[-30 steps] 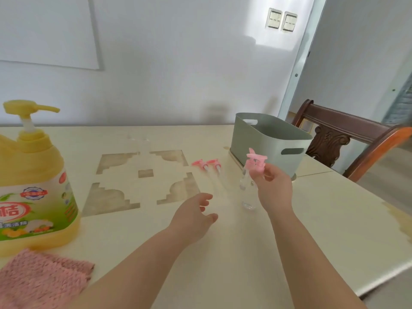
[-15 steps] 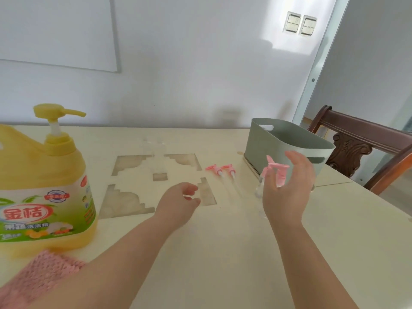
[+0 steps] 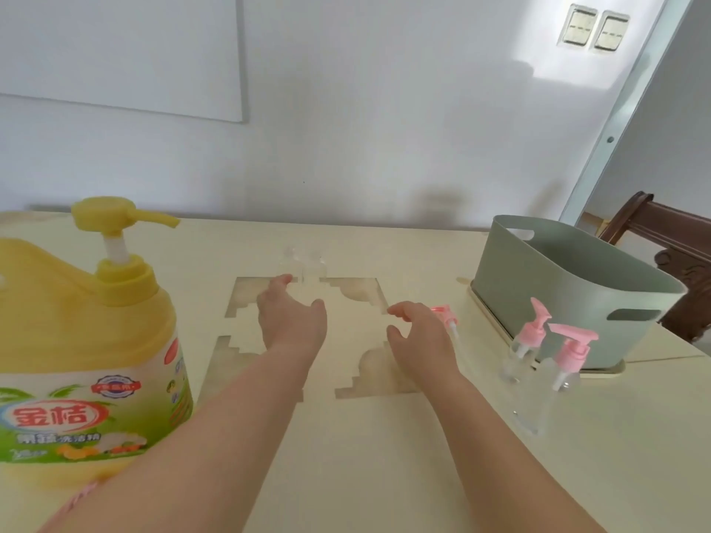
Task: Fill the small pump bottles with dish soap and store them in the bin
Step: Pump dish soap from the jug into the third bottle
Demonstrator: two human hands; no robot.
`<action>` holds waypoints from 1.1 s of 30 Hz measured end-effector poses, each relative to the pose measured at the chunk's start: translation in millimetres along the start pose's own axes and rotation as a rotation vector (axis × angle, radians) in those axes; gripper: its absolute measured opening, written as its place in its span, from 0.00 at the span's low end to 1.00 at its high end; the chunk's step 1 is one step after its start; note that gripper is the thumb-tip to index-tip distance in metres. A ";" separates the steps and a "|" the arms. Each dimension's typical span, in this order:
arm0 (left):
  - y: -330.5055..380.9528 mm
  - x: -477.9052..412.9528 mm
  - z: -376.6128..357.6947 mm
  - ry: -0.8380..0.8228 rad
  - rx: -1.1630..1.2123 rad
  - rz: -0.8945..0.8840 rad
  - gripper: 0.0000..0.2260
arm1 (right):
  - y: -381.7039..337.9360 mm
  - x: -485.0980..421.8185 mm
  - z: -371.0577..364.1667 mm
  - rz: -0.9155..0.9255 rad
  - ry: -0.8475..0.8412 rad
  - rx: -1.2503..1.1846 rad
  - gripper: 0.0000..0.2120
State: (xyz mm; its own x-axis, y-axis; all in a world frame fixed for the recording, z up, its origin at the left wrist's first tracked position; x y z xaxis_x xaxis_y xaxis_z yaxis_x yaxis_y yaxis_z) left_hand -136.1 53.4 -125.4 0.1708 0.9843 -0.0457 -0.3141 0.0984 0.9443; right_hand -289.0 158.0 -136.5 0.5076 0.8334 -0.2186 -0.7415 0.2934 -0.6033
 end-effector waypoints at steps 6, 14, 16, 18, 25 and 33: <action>-6.9 -24.0 -10.8 0.078 0.087 0.091 0.30 | -20.6 -39.4 -36.2 0.029 -0.104 -0.106 0.18; -22.1 -46.0 -8.8 0.114 0.199 0.135 0.31 | -48.1 -85.0 -81.7 0.021 -0.247 -0.501 0.33; -24.4 -48.5 -8.9 0.070 0.219 0.128 0.31 | -51.5 -89.8 -88.4 0.041 -0.279 -0.540 0.33; -25.9 -51.8 -8.0 0.019 0.233 0.115 0.32 | -55.9 -92.1 -93.2 0.041 -0.298 -0.582 0.30; -21.6 -42.8 -8.4 -0.044 0.292 0.112 0.26 | -50.6 -81.9 -79.8 0.048 -0.346 -0.629 0.24; -18.4 16.3 2.8 -0.233 0.164 -0.042 0.20 | -29.3 -22.0 -34.3 0.074 -0.417 -0.623 0.20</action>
State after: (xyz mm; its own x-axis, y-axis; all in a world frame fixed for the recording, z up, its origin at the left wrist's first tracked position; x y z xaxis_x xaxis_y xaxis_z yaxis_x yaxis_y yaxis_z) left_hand -124.9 67.2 -142.6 0.3965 0.9176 -0.0281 -0.1504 0.0951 0.9840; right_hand -263.4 115.0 -140.3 0.1662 0.9852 -0.0422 -0.3194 0.0133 -0.9475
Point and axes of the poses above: each hand's wrist, its own x-axis away from the middle knuckle, its own z-axis out of the back of the hand, y = z × x, the point moved 3 cm from there along -x, towards the middle knuckle, and after that the axes turned 7 degrees about -y, right-handed, at the moved point
